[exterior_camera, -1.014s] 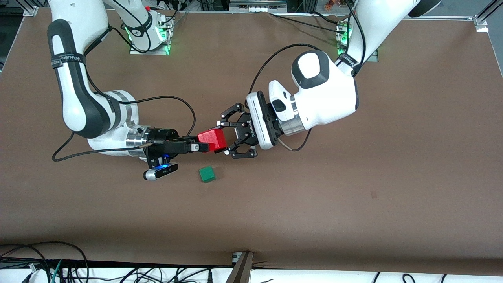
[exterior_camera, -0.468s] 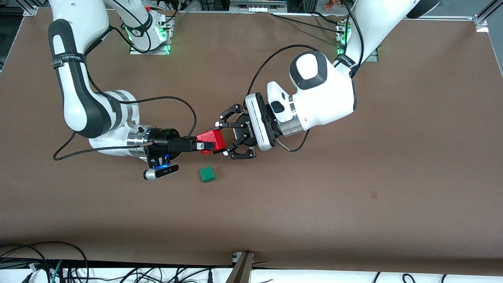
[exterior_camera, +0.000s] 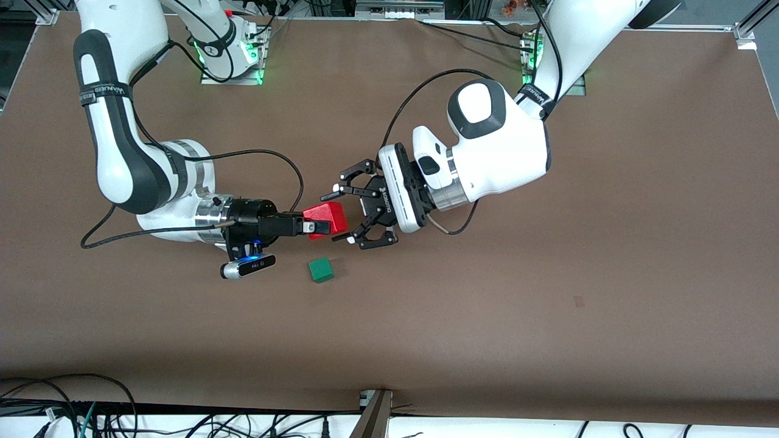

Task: Pass red block to right arm, stack on blue
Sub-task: 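Open the left gripper and withdraw it from the red cube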

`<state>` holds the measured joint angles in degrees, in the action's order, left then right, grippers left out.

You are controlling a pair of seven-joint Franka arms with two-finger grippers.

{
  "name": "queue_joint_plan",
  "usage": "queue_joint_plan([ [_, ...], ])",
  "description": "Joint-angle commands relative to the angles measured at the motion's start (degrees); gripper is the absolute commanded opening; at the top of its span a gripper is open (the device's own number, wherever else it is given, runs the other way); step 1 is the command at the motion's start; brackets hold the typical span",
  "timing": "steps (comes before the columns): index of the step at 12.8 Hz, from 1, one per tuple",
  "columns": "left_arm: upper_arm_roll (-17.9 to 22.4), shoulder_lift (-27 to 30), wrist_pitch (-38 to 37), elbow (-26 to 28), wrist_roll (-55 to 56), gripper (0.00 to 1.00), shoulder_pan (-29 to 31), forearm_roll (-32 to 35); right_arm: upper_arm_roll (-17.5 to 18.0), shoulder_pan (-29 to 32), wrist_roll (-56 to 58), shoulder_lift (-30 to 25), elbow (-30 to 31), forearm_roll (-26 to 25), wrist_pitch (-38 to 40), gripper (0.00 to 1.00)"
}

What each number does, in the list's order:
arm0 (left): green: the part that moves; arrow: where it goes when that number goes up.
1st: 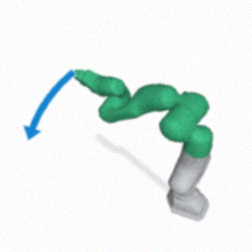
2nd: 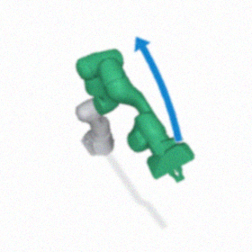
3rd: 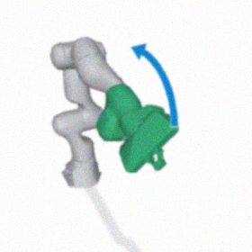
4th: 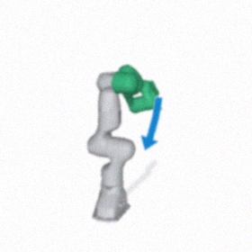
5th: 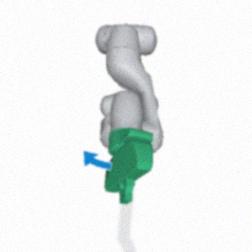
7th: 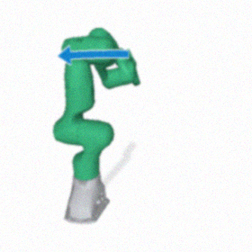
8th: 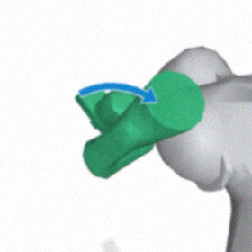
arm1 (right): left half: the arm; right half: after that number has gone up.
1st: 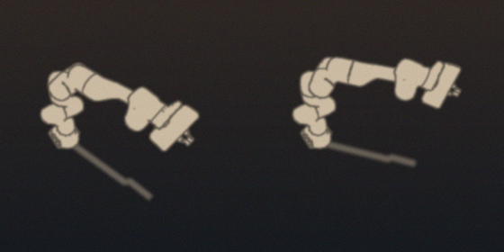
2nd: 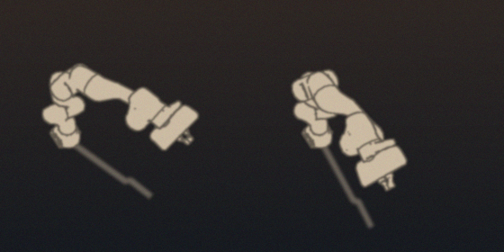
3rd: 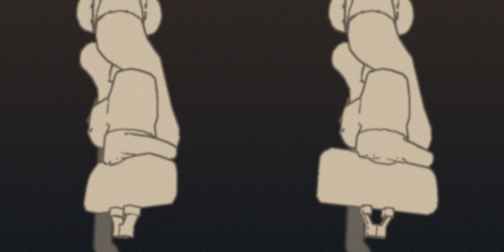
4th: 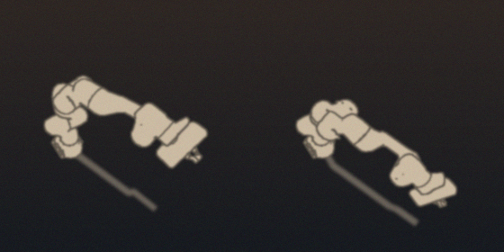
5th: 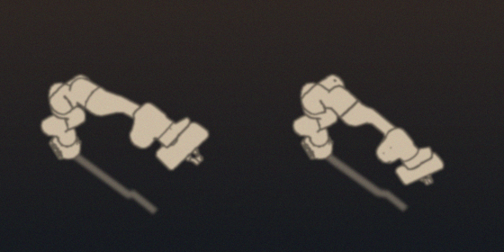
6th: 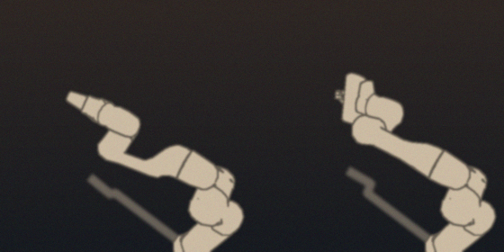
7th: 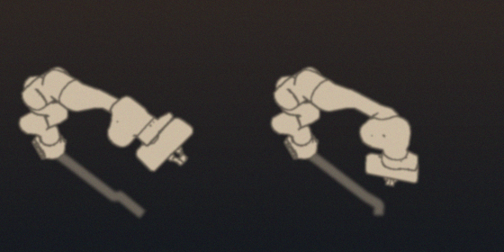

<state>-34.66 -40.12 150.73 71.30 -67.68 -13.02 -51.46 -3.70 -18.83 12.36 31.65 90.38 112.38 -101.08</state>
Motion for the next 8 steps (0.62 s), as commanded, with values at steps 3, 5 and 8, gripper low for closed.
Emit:
queue_joint_plan([
  [3, 0.6, -0.1, 0.2, -1.3, -0.8, 1.0, -0.7, -1.4, -0.3, 1.9, 0.1, -0.6, -0.1, 0.4, 0.1, 0.0],
  [5, 2.8, 1.3, -0.3, 0.5, -1.2, 1.0, -0.4, -1.4, -0.4, 3.6, -0.1, -0.6, -1.2, -4.9, 1.2, 0.0],
  [8, 6.1, 4.5, -7.3, 4.1, -0.9, 1.0, 1.2, -1.5, -0.4, 7.0, -0.8, -0.8, -5.4, -18.8, 2.3, 0.0],
])
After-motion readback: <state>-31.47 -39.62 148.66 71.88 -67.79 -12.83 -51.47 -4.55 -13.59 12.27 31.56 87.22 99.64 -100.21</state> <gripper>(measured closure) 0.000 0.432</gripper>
